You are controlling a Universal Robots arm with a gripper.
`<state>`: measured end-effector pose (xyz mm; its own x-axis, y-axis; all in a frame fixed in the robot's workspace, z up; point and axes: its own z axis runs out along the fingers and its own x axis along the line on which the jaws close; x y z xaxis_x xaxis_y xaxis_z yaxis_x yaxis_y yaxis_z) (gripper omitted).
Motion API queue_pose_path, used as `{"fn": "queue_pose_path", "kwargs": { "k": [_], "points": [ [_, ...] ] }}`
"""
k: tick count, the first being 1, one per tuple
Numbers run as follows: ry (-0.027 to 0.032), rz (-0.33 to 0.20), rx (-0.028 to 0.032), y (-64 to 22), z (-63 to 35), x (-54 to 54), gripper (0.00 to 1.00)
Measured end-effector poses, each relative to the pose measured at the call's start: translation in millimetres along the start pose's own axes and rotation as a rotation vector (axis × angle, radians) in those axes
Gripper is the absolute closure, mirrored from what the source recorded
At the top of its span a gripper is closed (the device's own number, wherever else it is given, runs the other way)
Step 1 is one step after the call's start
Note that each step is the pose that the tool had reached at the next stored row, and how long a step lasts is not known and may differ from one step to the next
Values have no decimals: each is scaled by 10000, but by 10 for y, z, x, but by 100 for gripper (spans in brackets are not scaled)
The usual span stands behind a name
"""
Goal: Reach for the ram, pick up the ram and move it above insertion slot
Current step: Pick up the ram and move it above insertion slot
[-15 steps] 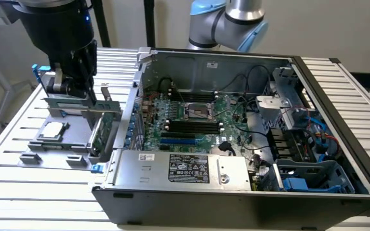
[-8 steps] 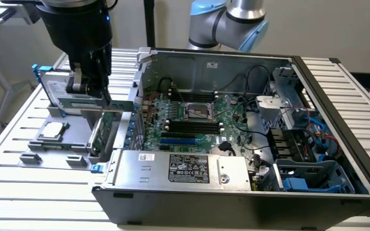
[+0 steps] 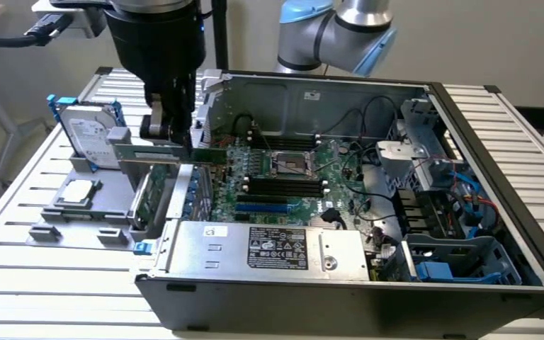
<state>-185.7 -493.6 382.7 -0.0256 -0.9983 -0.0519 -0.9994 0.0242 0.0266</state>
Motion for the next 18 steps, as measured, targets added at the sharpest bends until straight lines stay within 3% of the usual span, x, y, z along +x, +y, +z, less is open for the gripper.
{"fn": "queue_pose_path", "kwargs": {
  "k": [11, 18],
  "points": [
    [-7, -1, 0, -498, -11, -42, 87],
    [-6, -1, 0, -689, -4, -205, 87]
  ]
}}
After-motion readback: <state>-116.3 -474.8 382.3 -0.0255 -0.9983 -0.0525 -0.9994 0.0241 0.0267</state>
